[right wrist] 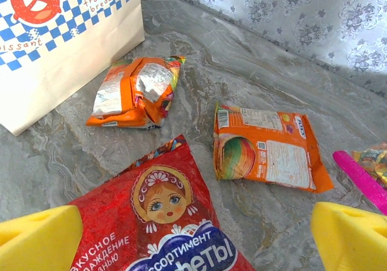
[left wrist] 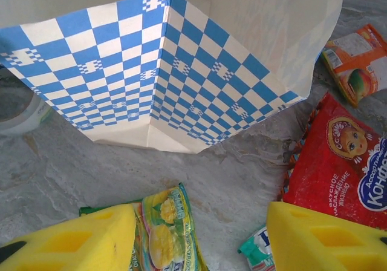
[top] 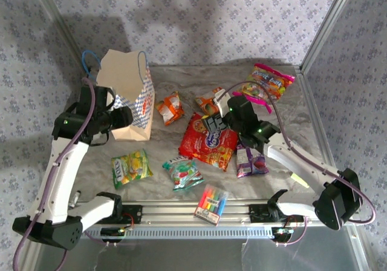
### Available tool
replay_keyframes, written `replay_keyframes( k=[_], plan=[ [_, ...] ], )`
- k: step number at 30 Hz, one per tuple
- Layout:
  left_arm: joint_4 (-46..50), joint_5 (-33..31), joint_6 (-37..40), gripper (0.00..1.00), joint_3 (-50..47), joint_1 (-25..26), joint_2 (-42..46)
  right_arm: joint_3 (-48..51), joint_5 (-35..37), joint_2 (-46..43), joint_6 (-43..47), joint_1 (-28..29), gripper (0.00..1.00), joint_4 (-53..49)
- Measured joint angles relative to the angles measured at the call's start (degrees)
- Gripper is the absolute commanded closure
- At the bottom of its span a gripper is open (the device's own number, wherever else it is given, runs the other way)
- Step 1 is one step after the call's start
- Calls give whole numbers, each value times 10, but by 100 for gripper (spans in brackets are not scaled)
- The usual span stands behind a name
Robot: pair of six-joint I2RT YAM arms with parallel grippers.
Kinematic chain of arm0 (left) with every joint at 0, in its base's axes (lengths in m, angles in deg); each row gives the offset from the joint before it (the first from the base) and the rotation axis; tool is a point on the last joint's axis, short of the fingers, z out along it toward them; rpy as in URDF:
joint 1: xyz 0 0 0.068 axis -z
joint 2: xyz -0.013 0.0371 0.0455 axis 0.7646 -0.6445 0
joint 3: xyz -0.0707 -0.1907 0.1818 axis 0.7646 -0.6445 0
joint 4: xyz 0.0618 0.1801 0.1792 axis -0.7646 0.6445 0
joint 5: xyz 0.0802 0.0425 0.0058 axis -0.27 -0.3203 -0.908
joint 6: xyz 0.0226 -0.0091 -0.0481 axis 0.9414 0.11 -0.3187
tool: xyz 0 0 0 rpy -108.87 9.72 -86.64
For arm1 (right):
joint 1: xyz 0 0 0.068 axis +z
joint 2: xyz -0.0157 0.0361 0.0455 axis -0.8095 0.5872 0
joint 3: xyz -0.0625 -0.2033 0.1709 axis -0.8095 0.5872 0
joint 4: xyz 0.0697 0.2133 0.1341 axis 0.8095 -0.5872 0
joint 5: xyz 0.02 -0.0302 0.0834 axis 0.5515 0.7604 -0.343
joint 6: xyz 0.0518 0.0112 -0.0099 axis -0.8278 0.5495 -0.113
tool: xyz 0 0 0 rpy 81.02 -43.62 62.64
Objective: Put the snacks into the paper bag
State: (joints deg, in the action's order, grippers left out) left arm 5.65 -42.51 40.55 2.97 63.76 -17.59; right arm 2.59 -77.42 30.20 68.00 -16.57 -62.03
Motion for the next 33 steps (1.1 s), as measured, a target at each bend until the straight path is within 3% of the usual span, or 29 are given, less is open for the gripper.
replay_keyframes(
  k=[3,15,25,29,33],
  plan=[
    [-1,9,-10,33,-68,3,40,-6,10,8,-6,22,2,-2],
    [31,42,-87,32,-227,35,131,-7,22,19,-15,77,2,-10],
    [20,43,-146,30,-311,78,137,-4,26,19,-15,84,1,-10],
    [16,32,-168,22,-332,107,109,0,25,19,-15,84,1,-9],
    [12,6,-199,21,-332,141,76,1,25,18,-15,84,0,-7]
  ],
)
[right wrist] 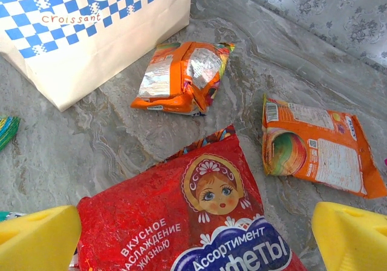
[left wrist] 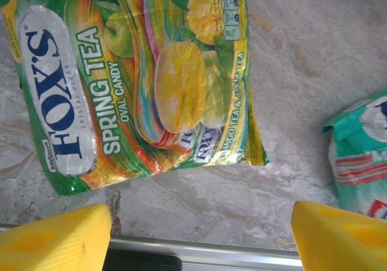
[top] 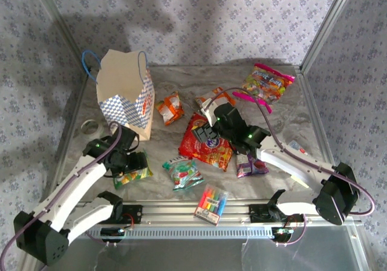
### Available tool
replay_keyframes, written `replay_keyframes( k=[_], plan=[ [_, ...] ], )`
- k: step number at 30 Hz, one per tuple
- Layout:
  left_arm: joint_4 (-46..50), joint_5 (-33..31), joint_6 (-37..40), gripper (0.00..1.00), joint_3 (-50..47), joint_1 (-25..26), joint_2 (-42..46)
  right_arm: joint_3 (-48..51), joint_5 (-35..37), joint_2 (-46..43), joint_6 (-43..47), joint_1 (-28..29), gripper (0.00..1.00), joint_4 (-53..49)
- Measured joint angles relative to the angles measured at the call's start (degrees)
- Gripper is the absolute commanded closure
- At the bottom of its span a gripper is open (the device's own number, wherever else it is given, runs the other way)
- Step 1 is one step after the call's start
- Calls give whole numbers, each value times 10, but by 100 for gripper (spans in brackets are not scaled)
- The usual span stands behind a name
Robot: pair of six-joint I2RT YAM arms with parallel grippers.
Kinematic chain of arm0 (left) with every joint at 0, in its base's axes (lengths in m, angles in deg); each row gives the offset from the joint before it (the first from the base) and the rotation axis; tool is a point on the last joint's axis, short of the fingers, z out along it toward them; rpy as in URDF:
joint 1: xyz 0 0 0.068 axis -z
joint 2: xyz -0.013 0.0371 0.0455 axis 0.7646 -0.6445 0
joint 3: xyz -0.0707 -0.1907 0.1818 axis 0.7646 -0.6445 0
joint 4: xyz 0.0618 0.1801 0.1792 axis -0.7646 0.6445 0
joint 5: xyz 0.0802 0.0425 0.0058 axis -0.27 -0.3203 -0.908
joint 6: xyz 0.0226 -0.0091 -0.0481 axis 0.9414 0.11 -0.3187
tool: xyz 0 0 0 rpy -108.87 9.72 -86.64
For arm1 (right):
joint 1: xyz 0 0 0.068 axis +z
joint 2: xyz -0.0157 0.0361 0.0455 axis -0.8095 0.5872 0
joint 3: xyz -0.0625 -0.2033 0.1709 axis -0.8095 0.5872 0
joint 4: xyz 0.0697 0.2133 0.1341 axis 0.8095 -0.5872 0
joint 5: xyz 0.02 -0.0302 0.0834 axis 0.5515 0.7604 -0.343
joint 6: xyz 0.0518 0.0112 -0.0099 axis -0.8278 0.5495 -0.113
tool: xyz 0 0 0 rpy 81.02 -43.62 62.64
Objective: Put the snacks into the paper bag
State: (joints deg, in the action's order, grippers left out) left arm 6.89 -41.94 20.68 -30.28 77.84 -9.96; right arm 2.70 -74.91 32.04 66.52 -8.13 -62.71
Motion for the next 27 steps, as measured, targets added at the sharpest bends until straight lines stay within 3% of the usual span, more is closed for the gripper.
replay_keyframes(
  k=[11,27],
  plan=[
    [-29,-49,-53,14,-6,89,-123,19,0,-18,0,-3,0,3],
    [-49,-74,-57,12,42,123,-279,56,-10,-67,-1,-35,0,7]
  ],
)
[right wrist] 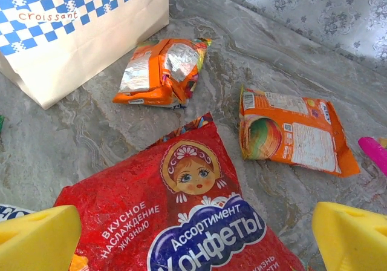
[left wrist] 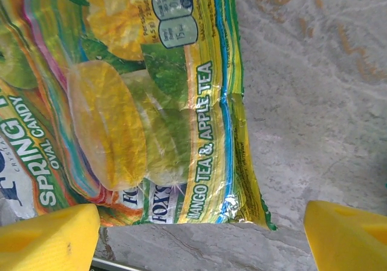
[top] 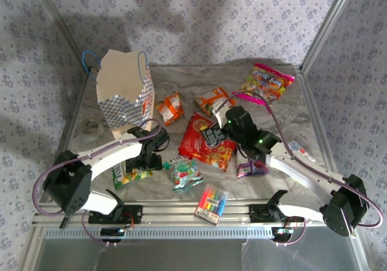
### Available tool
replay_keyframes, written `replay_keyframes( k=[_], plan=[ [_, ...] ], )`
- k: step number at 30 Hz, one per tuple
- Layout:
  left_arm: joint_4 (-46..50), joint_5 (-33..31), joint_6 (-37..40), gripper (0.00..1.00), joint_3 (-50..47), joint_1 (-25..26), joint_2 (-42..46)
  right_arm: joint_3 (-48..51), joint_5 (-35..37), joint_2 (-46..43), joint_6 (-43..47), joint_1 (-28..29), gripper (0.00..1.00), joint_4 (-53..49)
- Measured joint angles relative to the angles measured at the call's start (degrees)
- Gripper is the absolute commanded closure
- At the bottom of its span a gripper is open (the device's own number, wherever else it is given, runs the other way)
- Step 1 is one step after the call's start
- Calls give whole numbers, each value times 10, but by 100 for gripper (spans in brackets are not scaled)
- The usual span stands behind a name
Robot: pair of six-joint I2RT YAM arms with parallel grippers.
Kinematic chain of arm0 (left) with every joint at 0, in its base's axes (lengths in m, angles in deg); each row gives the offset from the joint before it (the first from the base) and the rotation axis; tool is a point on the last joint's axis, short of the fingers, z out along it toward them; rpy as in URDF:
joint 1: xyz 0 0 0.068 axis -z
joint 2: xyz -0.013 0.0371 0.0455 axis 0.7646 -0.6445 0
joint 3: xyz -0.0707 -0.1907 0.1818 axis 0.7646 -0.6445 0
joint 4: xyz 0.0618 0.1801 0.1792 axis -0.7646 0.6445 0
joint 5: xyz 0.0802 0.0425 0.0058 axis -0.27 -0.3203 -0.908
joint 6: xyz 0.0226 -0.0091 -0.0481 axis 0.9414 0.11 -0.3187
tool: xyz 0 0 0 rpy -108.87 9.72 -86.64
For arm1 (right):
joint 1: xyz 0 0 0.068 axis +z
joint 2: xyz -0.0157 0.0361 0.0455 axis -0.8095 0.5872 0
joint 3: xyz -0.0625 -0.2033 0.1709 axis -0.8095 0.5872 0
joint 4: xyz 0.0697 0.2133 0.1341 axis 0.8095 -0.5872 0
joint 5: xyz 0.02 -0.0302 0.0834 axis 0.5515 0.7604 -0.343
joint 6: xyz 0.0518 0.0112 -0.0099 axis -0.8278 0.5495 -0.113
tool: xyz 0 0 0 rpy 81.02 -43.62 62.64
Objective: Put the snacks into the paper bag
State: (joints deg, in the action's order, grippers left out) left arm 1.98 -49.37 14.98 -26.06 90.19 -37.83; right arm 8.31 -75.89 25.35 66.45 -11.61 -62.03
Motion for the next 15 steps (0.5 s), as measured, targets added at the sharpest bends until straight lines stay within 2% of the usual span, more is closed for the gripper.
replay_keyframes(
  k=[10,13,15],
  plan=[
    [-21,-11,0,20,-1,6,-65,12,-6,-8,-5,0,0,2],
    [-26,-17,-2,28,-1,7,-80,18,-6,-13,-7,-1,0,3],
    [-26,-20,-4,39,-1,8,-89,20,-5,-16,-10,-1,0,3]
  ],
)
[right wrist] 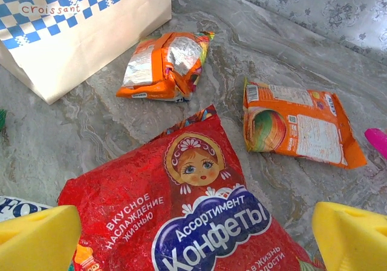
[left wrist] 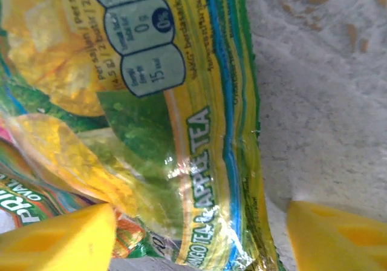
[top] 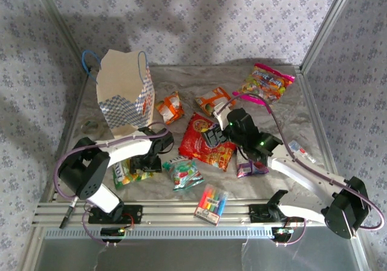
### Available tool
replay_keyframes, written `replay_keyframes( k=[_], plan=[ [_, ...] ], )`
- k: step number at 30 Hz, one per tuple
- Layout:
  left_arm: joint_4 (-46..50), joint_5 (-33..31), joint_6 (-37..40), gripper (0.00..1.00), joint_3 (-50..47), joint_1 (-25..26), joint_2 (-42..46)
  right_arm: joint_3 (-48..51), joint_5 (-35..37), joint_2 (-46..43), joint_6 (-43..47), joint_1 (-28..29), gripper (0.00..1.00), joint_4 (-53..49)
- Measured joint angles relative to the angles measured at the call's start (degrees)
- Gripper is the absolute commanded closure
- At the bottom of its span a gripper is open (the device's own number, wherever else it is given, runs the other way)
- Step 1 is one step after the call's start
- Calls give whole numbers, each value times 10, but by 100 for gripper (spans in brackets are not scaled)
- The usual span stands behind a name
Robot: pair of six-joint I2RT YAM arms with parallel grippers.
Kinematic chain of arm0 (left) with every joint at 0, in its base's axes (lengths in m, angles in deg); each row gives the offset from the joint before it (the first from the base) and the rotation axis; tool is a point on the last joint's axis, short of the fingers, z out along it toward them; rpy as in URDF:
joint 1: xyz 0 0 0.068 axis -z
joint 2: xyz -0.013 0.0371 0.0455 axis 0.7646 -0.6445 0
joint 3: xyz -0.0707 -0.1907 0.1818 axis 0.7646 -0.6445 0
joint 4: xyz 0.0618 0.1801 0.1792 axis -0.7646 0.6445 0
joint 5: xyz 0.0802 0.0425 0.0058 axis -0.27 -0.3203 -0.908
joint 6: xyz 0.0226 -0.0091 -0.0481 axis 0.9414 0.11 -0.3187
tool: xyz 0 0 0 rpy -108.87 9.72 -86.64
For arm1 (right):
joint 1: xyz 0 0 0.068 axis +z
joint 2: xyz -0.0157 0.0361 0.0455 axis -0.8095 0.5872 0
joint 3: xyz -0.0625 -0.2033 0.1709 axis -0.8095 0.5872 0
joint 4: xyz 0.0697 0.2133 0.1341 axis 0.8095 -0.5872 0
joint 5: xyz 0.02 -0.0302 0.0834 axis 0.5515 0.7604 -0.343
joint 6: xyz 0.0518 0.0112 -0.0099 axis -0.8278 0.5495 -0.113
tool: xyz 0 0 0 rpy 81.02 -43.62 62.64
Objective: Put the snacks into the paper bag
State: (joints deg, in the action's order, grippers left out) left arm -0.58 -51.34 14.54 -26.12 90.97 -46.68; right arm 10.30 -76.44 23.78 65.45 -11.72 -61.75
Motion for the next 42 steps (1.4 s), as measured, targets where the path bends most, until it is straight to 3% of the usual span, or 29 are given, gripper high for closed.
replay_keyframes(
  k=[6,14,20,24,42],
  plan=[
    [-2,-5,-7,54,8,16,-18,5,0,-6,-4,-1,0,0],
    [8,-12,-9,87,9,17,-17,9,-1,-11,-5,-4,0,1],
    [34,-16,-10,90,16,17,11,13,-5,-15,-7,-4,0,1],
    [53,-16,-10,100,30,17,54,13,-6,-16,-9,-4,0,1],
    [172,-16,32,100,158,17,203,-26,-36,10,-15,-5,1,3]
  ],
)
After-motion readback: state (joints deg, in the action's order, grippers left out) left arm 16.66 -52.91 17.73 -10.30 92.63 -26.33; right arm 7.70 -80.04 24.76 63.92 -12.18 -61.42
